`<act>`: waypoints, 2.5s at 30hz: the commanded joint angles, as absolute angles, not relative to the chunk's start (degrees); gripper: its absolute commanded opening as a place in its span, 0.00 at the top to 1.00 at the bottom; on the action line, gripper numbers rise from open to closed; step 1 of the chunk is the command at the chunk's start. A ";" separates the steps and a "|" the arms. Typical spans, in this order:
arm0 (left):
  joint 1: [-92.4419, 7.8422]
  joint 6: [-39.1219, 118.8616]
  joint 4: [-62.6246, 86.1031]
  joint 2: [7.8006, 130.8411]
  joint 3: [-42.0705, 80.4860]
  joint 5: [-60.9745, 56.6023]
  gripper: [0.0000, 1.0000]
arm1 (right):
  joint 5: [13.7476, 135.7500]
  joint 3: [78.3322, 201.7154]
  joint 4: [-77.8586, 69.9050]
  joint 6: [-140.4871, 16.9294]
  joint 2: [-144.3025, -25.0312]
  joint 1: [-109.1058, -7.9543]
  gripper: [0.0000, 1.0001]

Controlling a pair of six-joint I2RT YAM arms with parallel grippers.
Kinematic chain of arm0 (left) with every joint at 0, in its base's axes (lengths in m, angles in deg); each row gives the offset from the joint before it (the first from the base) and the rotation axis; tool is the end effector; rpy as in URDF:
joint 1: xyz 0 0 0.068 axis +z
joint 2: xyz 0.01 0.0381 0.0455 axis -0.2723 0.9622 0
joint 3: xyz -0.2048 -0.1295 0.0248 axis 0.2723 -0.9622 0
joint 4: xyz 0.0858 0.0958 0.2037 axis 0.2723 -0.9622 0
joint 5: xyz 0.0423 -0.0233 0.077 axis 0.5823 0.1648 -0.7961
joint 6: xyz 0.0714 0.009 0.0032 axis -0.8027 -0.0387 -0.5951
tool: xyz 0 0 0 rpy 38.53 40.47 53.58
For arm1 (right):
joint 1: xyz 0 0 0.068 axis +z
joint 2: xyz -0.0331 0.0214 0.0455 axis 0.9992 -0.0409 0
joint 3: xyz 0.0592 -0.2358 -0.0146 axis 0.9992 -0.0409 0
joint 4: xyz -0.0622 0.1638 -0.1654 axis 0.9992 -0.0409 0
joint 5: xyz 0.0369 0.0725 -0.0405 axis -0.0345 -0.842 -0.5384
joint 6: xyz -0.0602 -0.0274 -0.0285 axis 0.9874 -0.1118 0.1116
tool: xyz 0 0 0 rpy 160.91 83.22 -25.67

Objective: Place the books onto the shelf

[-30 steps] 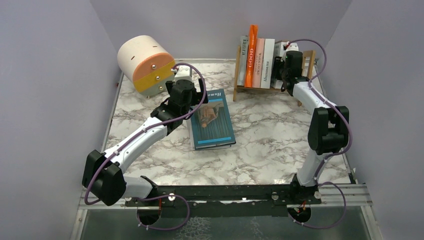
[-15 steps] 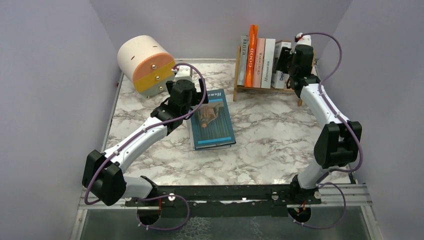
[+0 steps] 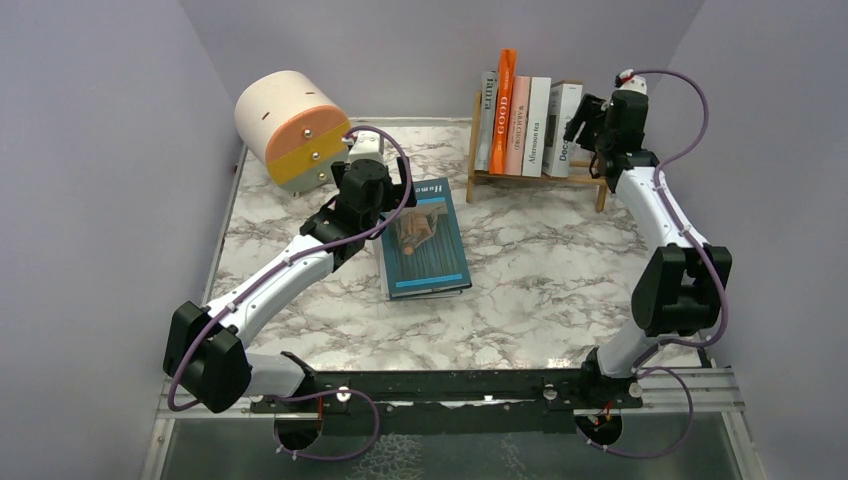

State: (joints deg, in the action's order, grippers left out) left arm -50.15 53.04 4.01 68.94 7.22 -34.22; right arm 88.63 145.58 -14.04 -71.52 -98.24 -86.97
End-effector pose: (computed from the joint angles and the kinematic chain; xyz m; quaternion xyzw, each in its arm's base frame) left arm 0.2702 -0.1556 0.2951 -0.0498 0.8109 -0.1280 0.5688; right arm 0.3914 -0.0018 0.2984 0.1450 0.8259 0.0362 0.5436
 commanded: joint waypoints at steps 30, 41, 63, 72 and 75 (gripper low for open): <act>-49.40 53.05 4.54 66.87 5.32 -34.29 0.01 | 61.54 140.44 -2.01 -78.81 -100.03 -88.01 0.33; -49.36 53.36 4.55 65.49 4.43 -35.17 0.01 | 73.16 135.85 -4.92 -76.12 -92.10 -88.14 0.12; -49.36 58.72 4.60 61.87 -5.57 -31.01 0.01 | 52.09 115.82 -9.74 -77.23 -65.58 -85.02 0.02; -51.33 62.42 5.28 62.30 -7.87 -28.95 0.01 | 62.04 107.00 -4.87 -81.05 -69.09 -69.05 0.02; -52.35 63.66 5.76 62.46 -8.31 -28.20 0.01 | 62.82 104.45 -1.73 -83.66 -71.51 -65.96 0.02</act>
State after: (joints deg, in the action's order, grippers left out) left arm -51.13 60.98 4.03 62.80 -7.31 -30.54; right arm 58.90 106.72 -6.58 -80.02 -69.41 -69.16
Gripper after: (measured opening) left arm 0.990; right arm 0.979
